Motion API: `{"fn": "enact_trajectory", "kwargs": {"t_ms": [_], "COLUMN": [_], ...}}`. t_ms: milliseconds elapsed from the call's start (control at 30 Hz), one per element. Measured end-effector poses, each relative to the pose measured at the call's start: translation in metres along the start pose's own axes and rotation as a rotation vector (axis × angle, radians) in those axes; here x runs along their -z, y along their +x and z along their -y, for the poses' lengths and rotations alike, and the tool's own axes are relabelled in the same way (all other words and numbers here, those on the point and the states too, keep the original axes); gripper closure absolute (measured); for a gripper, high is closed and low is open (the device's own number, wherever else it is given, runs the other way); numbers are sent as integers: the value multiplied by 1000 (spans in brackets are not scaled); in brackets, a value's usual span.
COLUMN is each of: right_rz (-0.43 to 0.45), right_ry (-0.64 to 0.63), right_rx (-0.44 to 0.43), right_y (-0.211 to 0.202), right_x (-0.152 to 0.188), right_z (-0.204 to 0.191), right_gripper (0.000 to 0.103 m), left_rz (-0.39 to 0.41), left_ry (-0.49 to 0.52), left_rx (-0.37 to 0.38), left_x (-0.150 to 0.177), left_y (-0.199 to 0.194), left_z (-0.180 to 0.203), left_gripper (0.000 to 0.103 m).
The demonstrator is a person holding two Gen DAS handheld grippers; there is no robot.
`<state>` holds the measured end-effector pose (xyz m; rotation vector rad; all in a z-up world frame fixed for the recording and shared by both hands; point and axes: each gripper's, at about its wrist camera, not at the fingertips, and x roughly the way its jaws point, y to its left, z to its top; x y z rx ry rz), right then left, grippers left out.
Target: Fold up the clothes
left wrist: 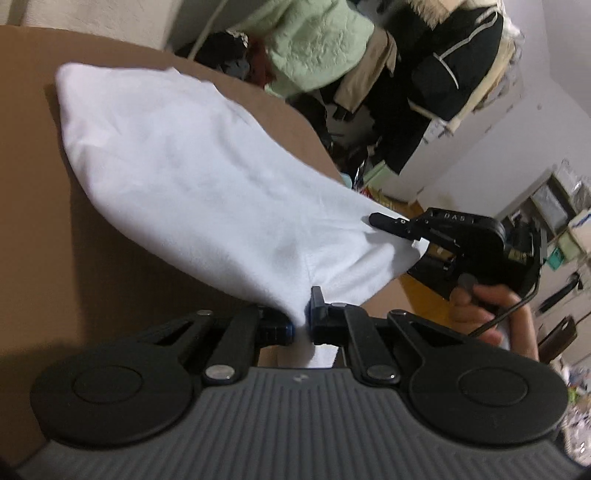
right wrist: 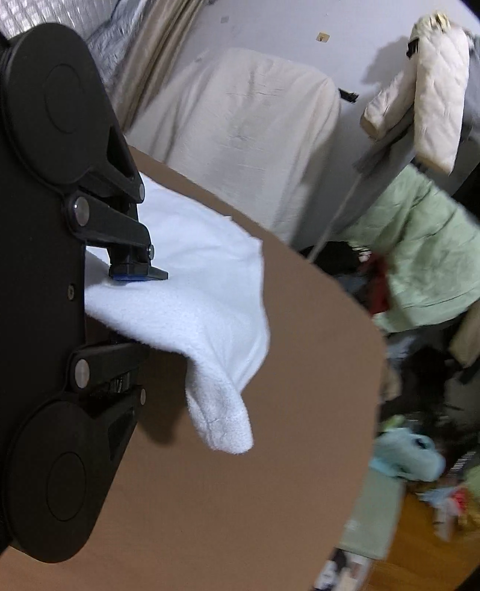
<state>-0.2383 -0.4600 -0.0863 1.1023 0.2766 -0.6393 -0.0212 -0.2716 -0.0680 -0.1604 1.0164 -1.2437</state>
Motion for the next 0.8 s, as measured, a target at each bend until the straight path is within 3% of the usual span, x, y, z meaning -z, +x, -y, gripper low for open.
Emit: {"fn": "enact_trajectory", "kwargs": {"t_ms": [233, 467, 600, 800], "right_rz": [77, 46, 64, 23], "right_ry": [-136, -29, -33, -48], "right_rx": [9, -94, -172, -171], "right_y": [-25, -60, -93, -87], "right_x": [18, 24, 31, 30], "right_z": [-30, -12, -22, -26], "right_gripper": [88, 88, 88, 88], "left_rz": [12, 10, -6, -45], "left_ry": [9, 26, 45, -41], "left_rx": [-33, -22, 30, 31], "left_x": [-1, 6, 9, 7], "left_y": [-26, -57, -81, -81], "left_z": [5, 17, 33, 18], "left_gripper": [96, 96, 96, 96]}}
